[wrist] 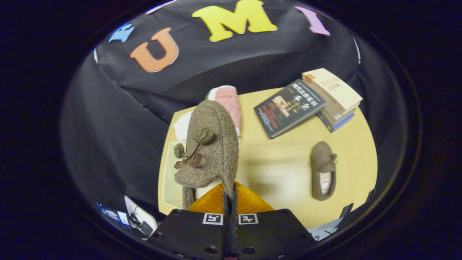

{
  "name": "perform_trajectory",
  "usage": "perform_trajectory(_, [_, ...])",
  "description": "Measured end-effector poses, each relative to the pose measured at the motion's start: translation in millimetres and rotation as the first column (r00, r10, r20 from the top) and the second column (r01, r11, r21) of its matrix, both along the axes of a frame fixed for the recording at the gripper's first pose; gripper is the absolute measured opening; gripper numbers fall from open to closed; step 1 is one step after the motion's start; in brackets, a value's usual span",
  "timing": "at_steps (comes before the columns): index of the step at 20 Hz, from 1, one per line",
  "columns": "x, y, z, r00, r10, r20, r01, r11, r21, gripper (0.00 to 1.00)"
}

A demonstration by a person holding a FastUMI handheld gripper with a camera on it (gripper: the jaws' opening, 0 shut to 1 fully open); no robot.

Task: Open the storage box then place both shoes into the box .Put the left shoe in first, then the right shoe, with the right side of both shoes facing outward in a uniform manner.

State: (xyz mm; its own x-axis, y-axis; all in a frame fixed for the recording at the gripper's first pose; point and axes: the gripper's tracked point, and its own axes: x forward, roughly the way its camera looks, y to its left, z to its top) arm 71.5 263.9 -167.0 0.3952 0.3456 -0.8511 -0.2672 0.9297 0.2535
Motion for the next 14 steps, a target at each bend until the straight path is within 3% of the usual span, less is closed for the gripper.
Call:
perform_trajectory(4, [-17.7,67.1,-23.2,0.996,0.084,-0.021,-0.084,0.996,-0.022,0.01])
perform_trajectory(6, [-24.2,96.6,-47.0,0.995,0.085,-0.056,-0.086,0.996,-0.017,0.01])
perform_trajectory(14, [-26.7,151.7,-171.3,0.976,-0.057,-0.21,0.036,0.994,-0.106,0.01])
